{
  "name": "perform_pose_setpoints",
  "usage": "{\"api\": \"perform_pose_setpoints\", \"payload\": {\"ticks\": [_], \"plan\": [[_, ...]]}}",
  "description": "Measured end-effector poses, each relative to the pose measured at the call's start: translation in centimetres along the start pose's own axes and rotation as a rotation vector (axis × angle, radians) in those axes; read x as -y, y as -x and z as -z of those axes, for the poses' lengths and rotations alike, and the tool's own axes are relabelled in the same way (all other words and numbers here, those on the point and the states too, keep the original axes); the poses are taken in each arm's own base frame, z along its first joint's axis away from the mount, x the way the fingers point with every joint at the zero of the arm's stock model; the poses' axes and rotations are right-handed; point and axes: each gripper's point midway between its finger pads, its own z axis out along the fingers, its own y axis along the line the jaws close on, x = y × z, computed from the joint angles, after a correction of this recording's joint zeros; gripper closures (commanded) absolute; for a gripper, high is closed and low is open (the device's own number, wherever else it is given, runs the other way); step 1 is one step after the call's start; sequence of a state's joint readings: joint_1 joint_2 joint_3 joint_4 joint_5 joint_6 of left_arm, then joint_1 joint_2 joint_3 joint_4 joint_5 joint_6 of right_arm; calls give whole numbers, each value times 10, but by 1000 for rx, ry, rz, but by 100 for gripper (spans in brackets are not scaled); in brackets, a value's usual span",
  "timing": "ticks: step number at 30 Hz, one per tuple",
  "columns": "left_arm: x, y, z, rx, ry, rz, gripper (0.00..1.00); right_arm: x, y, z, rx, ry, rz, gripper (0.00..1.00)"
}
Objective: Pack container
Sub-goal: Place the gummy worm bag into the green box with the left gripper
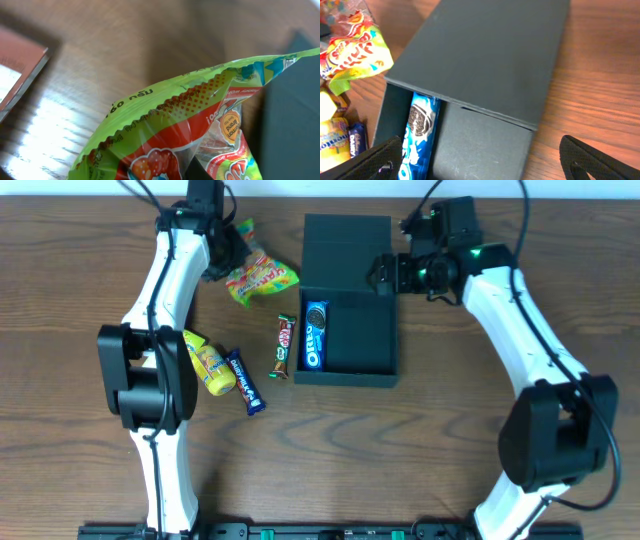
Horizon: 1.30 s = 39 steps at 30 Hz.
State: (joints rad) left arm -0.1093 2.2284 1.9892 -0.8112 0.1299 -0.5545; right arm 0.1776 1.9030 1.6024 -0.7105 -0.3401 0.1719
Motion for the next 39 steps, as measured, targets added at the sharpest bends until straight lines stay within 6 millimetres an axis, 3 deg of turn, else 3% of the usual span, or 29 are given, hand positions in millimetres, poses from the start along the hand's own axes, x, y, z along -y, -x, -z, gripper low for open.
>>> {"api": "perform_pose_setpoints", "payload": {"ticks": [7,12,15,21,25,29,35,39], "plan": [[61,-14,57,71,-117,-213,89,23,12,24,49,-27,-43,1],[108,-55,84,43,-211,-358,94,67,11,39,52,-78,-132,1],[110,-70,89,29,-182,-388,94,77,11,43,53,-89,-154,1],[105,-67,94,43,-162,-397,94,79,7,44,38,-93,-157,1],[115,-81,97,-12,-225,-418,94,80,7,44,37,-94,-152,1],[132,-109,101,-85,-298,-475,94,87,7,47,41,-101,-164,1],[160,-152,111,-204,-448,-572,94,114,4,58,46,-131,-223,1],[162,-175,98,-300,-475,-597,94,121,1,61,41,-139,-242,1]]}}
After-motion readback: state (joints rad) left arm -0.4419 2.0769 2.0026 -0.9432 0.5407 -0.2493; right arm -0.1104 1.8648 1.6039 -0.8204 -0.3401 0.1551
